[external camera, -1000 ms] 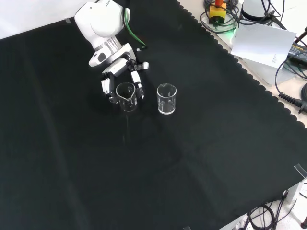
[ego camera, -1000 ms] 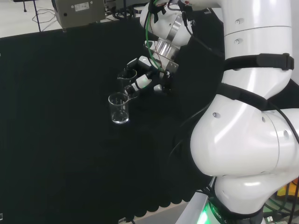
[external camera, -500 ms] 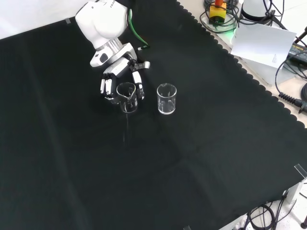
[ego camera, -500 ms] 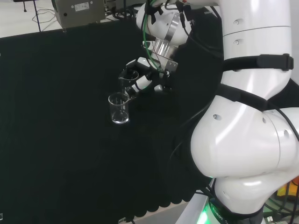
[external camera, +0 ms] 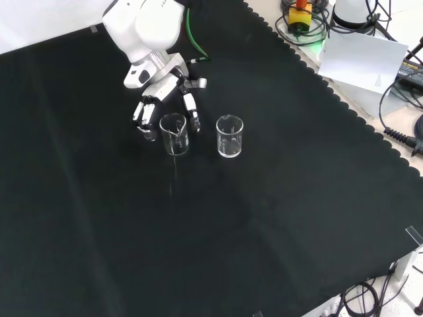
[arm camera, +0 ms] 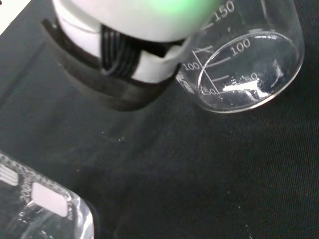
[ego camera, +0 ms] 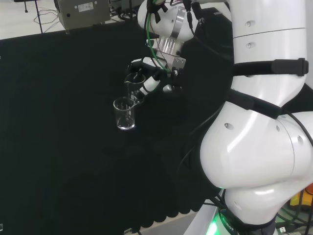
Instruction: Place the beaker back on the table.
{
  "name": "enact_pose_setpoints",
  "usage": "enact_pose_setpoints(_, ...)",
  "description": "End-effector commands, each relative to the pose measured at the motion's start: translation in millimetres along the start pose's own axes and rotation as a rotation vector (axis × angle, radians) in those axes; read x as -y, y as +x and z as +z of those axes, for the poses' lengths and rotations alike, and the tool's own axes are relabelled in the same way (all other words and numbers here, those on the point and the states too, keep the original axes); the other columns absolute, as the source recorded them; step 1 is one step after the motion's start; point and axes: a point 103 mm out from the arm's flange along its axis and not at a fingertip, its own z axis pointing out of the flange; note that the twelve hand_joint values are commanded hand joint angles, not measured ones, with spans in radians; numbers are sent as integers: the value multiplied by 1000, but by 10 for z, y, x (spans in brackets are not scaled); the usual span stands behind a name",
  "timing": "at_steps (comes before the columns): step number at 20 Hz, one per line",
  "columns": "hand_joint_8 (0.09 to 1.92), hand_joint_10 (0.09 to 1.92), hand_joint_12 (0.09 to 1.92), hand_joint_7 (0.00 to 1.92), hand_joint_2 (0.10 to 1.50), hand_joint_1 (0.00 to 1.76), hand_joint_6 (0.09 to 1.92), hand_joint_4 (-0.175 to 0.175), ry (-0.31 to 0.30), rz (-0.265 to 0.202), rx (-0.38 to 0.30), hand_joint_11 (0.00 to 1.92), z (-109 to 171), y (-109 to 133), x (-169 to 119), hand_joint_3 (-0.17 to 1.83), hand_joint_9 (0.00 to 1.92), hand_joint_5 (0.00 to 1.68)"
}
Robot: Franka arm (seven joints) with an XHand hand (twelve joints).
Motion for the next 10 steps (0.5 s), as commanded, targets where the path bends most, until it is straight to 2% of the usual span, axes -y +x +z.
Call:
enact_pose_setpoints(1,739,87,1422,196,503,996,398,-51,-28,15,21,90,-229,94,154,594,653,348)
enact_pose_setpoints(4,721,87,1442,141,521,971,296,-49,-69,32,36,25,-465,171,286,555,579,365)
enact_pose_setpoints(10,702,87,1459,100,535,945,239,-56,-136,93,78,1,-880,400,634,543,546,360)
